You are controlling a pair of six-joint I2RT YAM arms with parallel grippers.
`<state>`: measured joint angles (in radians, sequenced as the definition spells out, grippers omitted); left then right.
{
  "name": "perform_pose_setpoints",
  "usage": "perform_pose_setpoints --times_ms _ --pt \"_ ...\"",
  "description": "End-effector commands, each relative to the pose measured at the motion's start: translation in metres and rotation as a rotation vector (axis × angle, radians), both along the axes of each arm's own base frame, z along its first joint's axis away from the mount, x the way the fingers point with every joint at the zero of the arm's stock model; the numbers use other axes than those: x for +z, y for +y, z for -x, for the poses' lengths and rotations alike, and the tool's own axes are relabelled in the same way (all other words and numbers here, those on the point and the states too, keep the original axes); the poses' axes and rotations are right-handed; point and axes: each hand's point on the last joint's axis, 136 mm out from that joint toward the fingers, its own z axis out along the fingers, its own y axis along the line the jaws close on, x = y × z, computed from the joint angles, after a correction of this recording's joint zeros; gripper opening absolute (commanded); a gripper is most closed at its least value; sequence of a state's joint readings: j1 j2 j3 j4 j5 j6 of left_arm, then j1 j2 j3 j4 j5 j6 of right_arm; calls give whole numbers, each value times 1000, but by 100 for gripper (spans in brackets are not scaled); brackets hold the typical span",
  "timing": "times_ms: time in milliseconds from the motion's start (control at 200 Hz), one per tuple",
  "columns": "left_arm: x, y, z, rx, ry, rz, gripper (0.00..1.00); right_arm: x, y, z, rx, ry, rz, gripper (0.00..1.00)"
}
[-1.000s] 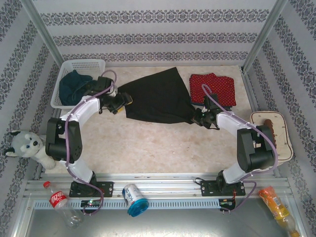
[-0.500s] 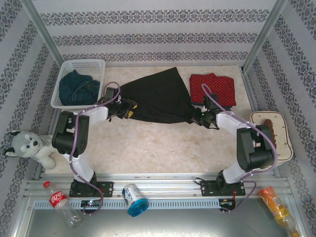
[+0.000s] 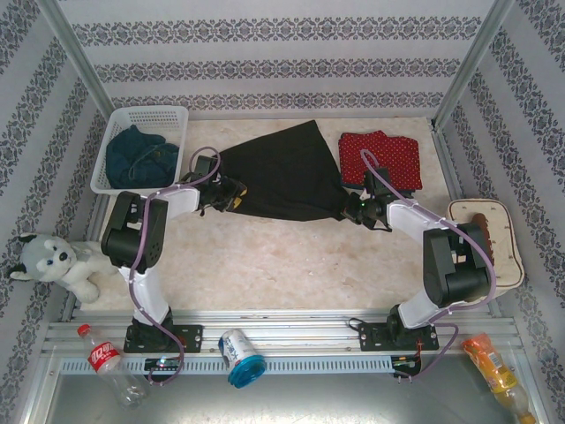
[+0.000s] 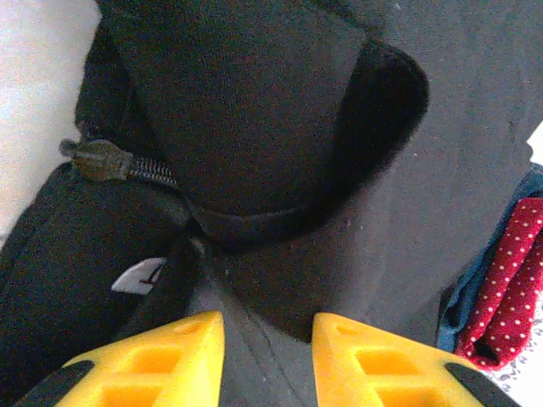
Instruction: Fold and stack the skirts
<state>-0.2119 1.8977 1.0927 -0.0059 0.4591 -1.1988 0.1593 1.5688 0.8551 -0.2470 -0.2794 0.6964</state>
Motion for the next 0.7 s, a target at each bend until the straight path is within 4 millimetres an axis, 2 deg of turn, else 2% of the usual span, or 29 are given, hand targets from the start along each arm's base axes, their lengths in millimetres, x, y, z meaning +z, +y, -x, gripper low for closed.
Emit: perform_pose_setpoints --times_ms 0,95,170,255,335,365,465,619,694 --pt "9 -12 -13 -6 -44 15 27 7 5 0 0 -20 -29 0" --pt "17 -11 -12 -3 -70 18 13 13 6 -2 -3 -34 -40 0" --pt "29 -4 -9 9 -103 -15 0 22 6 -3 -6 -56 -49 0" --pt "50 6 -2 11 -154 -53 0 39 7 -4 -6 -93 -60 0" --pt "81 15 9 -3 -213 -102 0 65 9 -6 -6 -140 -80 0" --pt "98 20 14 -5 -235 -134 0 75 10 -7 -6 -162 -90 0" --pt "155 40 36 -43 -311 -276 0 128 11 -9 -13 -279 -128 0" --pt "268 66 71 -71 -507 -433 0 235 8 -9 -21 -527 -168 0" --pt "324 69 88 -99 -622 -472 0 284 7 -4 -19 -640 -186 0"
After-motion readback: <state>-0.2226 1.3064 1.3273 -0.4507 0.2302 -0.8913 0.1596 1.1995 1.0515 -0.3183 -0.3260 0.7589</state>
